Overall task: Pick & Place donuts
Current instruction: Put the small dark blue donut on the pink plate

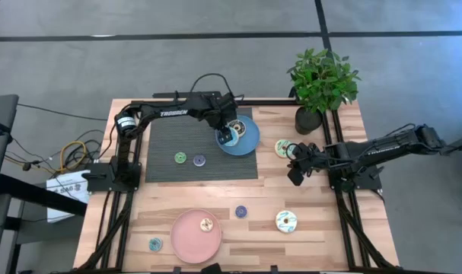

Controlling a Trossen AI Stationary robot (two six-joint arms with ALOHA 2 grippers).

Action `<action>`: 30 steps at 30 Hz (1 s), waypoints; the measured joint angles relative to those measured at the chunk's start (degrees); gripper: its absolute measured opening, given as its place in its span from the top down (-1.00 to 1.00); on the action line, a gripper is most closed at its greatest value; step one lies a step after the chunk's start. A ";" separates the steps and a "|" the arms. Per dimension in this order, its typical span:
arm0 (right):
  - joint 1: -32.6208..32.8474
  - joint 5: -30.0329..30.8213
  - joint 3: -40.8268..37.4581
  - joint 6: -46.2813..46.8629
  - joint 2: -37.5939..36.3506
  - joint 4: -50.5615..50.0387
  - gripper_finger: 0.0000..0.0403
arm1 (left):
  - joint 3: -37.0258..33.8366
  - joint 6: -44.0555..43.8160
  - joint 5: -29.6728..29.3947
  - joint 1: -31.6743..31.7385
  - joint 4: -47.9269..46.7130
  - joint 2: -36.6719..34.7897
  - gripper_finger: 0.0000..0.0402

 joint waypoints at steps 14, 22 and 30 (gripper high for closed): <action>0.04 -0.12 0.00 -0.60 0.00 -0.01 0.65 | 1.15 -6.43 5.55 -1.15 -8.40 -13.96 -0.05; 0.06 -0.32 0.00 -3.15 0.00 0.01 0.65 | -24.68 -21.82 -0.74 -9.86 9.97 -34.45 0.26; 0.01 -0.26 0.00 -3.59 0.00 1.82 0.65 | -39.43 -37.30 -11.67 -24.49 16.81 -46.58 0.88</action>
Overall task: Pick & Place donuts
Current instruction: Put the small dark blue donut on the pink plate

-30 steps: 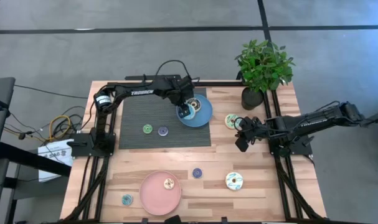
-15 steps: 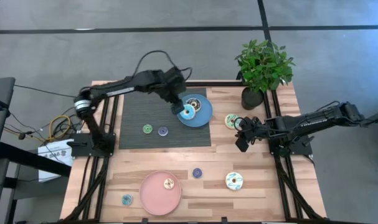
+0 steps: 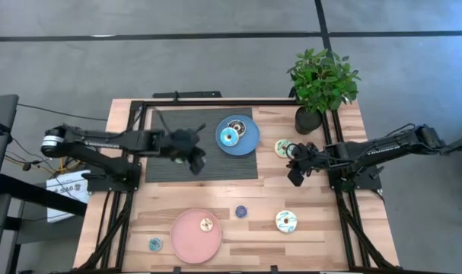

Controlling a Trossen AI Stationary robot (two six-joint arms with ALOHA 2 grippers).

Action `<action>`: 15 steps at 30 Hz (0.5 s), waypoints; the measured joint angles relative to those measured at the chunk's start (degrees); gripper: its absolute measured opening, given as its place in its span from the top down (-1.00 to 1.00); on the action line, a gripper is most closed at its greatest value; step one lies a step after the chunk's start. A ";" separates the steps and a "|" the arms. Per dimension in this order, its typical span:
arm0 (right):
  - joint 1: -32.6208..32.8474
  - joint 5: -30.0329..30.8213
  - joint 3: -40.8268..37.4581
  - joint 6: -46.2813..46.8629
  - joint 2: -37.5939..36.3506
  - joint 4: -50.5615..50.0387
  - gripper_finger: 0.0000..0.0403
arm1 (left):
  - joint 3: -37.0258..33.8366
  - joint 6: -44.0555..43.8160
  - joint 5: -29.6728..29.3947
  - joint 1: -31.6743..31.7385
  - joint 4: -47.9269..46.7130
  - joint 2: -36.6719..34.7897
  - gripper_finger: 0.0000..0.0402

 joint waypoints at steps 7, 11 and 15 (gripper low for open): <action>0.00 -0.21 -0.02 -0.37 0.02 7.99 0.65 | -2.95 3.02 -0.98 -8.31 -7.30 -0.90 0.97; 0.13 -2.83 2.59 -4.65 1.26 16.50 0.65 | -4.36 1.93 1.61 -9.41 -15.52 -0.02 0.99; 1.29 0.25 11.17 -7.92 8.24 14.33 0.65 | -9.13 5.14 -0.67 -11.73 -11.72 -0.67 1.00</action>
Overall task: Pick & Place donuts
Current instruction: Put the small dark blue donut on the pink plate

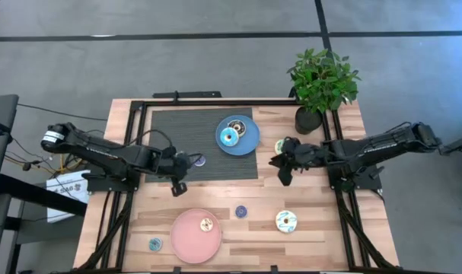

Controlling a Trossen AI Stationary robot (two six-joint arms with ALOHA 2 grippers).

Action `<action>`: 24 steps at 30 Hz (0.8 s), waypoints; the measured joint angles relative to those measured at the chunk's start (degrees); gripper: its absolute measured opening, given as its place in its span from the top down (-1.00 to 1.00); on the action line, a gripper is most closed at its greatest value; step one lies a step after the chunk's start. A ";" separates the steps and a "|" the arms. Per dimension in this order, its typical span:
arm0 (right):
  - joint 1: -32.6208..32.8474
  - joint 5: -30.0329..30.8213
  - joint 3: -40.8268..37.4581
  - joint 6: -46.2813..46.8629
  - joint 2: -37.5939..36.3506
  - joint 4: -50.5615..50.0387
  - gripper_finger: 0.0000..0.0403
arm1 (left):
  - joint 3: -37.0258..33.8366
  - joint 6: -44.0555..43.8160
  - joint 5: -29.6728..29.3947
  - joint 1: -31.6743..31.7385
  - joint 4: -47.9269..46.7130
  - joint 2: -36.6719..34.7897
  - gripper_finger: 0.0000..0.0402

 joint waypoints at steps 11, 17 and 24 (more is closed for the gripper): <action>3.13 0.40 34.66 8.05 31.97 -25.61 0.59 | -19.42 -2.68 -0.68 -6.83 18.10 -19.74 1.00; 5.42 -1.64 47.68 20.99 44.34 -34.59 0.36 | -22.10 -3.80 -0.21 -9.35 14.54 -30.37 1.00; 8.48 -5.38 54.39 36.13 52.69 -35.94 -0.13 | -22.13 -3.13 0.95 -11.42 10.71 -36.70 1.00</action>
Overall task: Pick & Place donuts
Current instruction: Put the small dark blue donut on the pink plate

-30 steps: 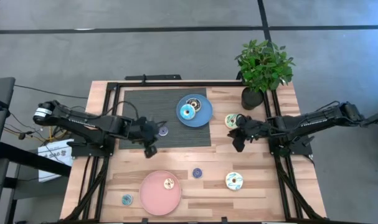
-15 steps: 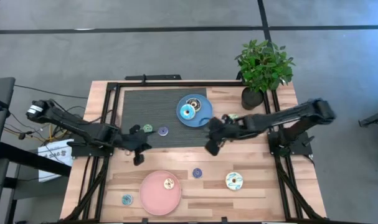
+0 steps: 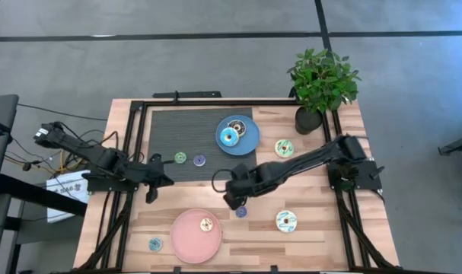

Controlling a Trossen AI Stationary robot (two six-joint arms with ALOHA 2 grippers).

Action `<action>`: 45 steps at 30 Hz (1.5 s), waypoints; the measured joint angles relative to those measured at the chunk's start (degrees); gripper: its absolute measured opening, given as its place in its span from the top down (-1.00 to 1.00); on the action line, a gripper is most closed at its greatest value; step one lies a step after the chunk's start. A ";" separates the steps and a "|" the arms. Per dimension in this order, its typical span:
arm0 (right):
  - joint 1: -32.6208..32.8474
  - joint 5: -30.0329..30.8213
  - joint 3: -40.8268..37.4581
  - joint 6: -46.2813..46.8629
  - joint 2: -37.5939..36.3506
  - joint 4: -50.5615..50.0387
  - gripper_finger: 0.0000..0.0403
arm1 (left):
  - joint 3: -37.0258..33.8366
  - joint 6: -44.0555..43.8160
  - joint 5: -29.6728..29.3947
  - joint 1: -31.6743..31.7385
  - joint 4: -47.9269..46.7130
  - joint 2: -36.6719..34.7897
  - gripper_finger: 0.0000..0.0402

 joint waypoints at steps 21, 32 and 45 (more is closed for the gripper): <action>6.35 -0.92 1.83 21.84 6.71 0.31 -0.61 | -0.01 1.38 0.51 -0.37 -2.33 -0.85 1.00; 6.78 -2.77 1.86 19.25 11.32 3.48 -0.61 | 0.06 -0.15 0.56 -0.37 -3.23 -0.88 1.00; 6.78 -3.90 1.91 18.76 12.27 3.70 -0.49 | 0.08 -0.24 0.53 -0.37 -3.25 -0.90 1.00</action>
